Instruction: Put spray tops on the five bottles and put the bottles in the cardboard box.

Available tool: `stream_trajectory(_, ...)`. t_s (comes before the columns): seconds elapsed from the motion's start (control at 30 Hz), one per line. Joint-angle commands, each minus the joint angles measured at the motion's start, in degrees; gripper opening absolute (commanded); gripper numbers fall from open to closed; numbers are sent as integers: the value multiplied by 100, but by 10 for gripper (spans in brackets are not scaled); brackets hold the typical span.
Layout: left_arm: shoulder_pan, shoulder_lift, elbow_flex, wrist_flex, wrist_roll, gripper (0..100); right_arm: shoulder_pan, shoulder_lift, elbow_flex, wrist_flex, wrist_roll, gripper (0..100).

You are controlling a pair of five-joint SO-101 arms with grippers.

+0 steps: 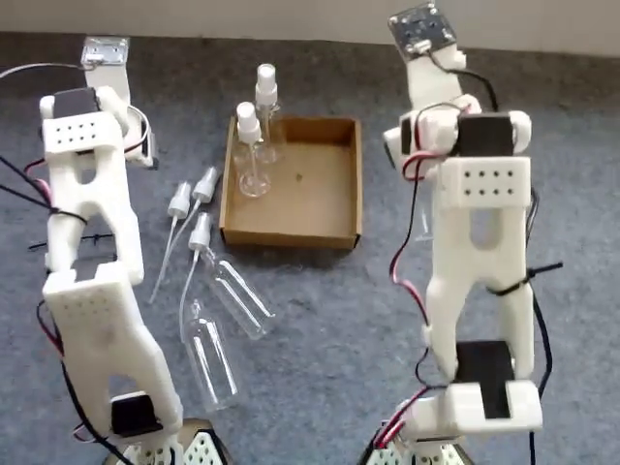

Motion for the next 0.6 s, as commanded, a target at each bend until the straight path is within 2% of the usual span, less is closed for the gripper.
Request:
stream_trajectory(0.0, 330, 892, -1552, 580, -246, 165, -207, -1332, 1666, -971, -79, 77)
stream_trajectory(0.13, 541, 1534, -2580, 1029, -264, 165, -418, -2668, 3943, -2299, -88, 77)
stream_trajectory(0.23, 602, 1956, -3125, 1187, -308, 164, -558, -3459, 5244, -2765, -88, 77)
stream_trajectory(0.33, 716, 2334, -3459, 1284, -413, 162, -576, -3969, 5754, -2888, -97, 77)
stream_trajectory(0.57, 840, 2818, -3670, 1398, -422, 161, -549, -4338, 5965, -2870, -360, 77)
